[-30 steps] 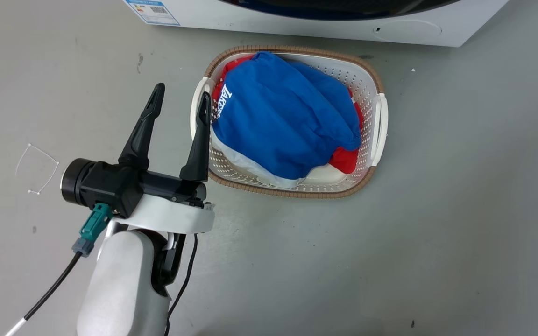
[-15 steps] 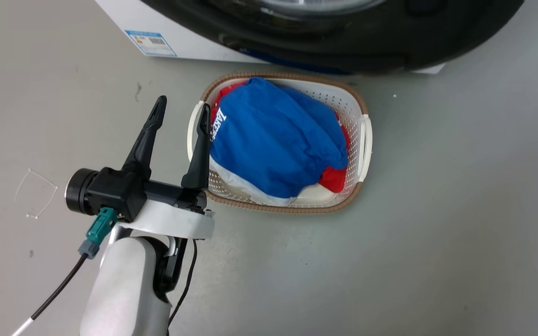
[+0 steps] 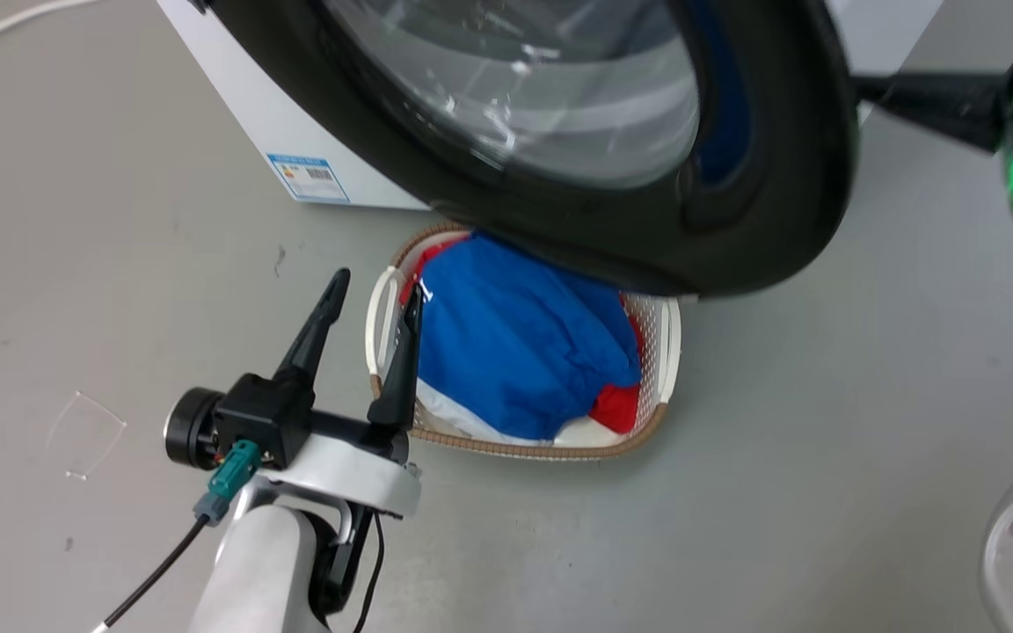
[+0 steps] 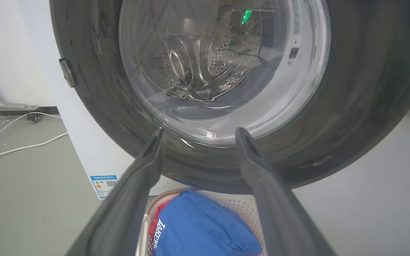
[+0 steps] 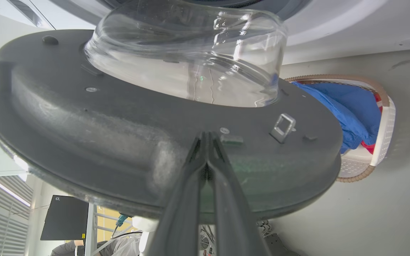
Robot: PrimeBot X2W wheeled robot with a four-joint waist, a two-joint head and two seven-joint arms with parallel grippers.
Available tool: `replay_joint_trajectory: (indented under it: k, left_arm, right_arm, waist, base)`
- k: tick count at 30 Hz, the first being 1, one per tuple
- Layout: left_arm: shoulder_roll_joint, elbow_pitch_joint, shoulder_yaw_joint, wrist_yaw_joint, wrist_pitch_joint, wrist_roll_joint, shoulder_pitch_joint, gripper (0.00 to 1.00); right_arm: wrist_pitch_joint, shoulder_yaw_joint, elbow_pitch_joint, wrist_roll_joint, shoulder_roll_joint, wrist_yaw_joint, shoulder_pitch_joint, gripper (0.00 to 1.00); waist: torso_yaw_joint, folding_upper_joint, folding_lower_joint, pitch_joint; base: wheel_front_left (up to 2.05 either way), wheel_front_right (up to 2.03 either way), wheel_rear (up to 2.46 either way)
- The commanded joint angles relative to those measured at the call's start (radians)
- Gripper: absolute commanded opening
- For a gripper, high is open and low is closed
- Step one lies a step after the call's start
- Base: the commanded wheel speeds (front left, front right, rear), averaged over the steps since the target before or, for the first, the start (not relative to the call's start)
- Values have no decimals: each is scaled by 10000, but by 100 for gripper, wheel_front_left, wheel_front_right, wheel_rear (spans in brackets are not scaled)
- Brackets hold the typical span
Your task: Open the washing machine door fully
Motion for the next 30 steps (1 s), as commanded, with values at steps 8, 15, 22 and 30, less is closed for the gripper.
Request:
replay_joint_trajectory:
  k: [8, 15, 22, 30]
  left_arm:
    - [64, 377, -250, 4, -25, -110, 690, 100]
    - [60, 525, -403, 4, -25, -176, 1054, 100]
    - [38, 561, -430, 4, -25, -249, 1232, 100]
    - [20, 544, -247, 3, -25, -236, 1427, 100]
  right_arm:
    - [-58, 1831, -51, 2015, 106, 1, 1827, 0]
    - [-724, 3998, -393, 4136, 98, 1, 3203, 0]
    - [-1849, 5910, -961, 5643, 88, 1, 4244, 0]
    - [-3235, 7353, -1650, 6476, 87, 1, 5128, 0]
  waist:
    - [204, 0, 1, -1264]
    - [265, 0, 1, -1809]
    - [278, 0, 1, -2103]
    - [125, 0, 1, -2259]
  base:
    - [0, 0, 0]
    - [0, 0, 0]
    - [0, 0, 0]
    - [0, 0, 0]
